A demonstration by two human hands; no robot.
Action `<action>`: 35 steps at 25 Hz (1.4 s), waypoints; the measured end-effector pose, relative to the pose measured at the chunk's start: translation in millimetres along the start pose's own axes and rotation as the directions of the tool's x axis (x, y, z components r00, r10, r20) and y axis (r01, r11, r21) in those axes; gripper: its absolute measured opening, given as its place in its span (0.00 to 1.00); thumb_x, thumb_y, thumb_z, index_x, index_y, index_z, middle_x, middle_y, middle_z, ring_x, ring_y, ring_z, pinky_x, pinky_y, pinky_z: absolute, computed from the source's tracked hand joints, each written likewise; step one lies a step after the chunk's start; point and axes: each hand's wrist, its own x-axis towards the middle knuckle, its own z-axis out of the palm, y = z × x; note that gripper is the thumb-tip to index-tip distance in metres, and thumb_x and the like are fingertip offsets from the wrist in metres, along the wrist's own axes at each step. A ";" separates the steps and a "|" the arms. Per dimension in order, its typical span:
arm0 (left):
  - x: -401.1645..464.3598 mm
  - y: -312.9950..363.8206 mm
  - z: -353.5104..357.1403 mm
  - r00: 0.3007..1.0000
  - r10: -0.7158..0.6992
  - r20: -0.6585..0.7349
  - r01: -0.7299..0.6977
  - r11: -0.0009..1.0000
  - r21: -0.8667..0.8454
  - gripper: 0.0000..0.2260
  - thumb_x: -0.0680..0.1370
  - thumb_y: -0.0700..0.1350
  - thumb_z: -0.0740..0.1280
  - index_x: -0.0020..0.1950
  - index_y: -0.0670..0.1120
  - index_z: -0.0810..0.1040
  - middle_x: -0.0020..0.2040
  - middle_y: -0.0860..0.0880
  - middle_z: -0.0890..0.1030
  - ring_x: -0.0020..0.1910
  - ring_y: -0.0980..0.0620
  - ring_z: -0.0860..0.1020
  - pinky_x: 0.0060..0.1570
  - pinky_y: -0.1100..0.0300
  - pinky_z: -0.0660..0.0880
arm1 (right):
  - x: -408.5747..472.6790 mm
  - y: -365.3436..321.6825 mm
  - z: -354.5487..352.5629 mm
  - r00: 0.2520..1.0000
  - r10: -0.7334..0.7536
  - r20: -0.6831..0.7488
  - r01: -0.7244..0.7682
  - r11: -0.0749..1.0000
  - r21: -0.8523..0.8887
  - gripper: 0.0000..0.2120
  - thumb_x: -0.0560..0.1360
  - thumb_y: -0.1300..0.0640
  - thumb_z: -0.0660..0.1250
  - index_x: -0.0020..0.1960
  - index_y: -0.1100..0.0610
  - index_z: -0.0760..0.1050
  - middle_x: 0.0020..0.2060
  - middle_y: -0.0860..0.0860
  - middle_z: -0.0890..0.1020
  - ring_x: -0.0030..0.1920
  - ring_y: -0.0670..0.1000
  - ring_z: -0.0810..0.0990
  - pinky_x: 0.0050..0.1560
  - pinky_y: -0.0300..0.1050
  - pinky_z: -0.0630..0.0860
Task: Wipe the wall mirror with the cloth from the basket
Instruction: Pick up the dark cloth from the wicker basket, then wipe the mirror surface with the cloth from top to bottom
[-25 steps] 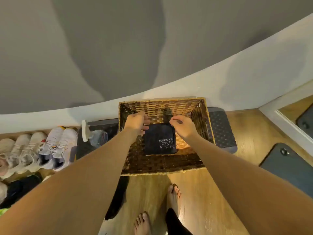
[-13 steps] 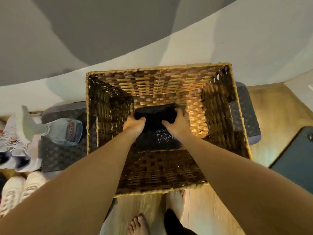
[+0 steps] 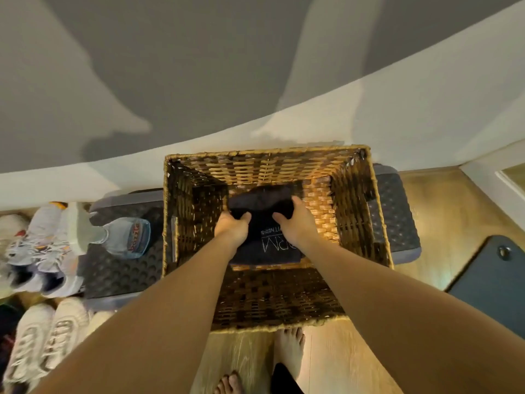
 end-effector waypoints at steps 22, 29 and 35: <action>-626.3 426.3 -339.4 0.600 0.777 -0.192 -0.797 0.560 -0.227 0.15 0.82 0.48 0.69 0.62 0.38 0.77 0.58 0.40 0.82 0.52 0.42 0.79 0.51 0.52 0.74 | -464.8 -505.3 -440.7 0.658 -0.495 -0.567 0.581 0.813 -0.035 0.17 0.84 0.60 0.62 0.72 0.52 0.70 0.65 0.54 0.75 0.61 0.56 0.78 0.62 0.50 0.75; -785.0 509.4 -281.8 0.365 0.924 -0.115 -0.889 0.309 -0.337 0.16 0.83 0.48 0.67 0.67 0.40 0.74 0.61 0.42 0.80 0.60 0.41 0.78 0.59 0.47 0.75 | -573.9 -514.4 -595.9 0.387 -0.532 -0.753 0.689 0.710 -0.147 0.16 0.84 0.61 0.62 0.71 0.52 0.71 0.60 0.57 0.79 0.57 0.56 0.81 0.63 0.59 0.79; -880.5 545.9 -160.4 0.225 0.974 -0.025 -0.884 0.193 -0.427 0.11 0.84 0.47 0.67 0.62 0.42 0.74 0.58 0.44 0.80 0.56 0.44 0.79 0.56 0.47 0.77 | -629.9 -427.4 -714.9 0.255 -0.439 -0.862 0.670 0.723 -0.170 0.14 0.85 0.60 0.61 0.70 0.50 0.71 0.62 0.54 0.78 0.59 0.53 0.80 0.65 0.57 0.79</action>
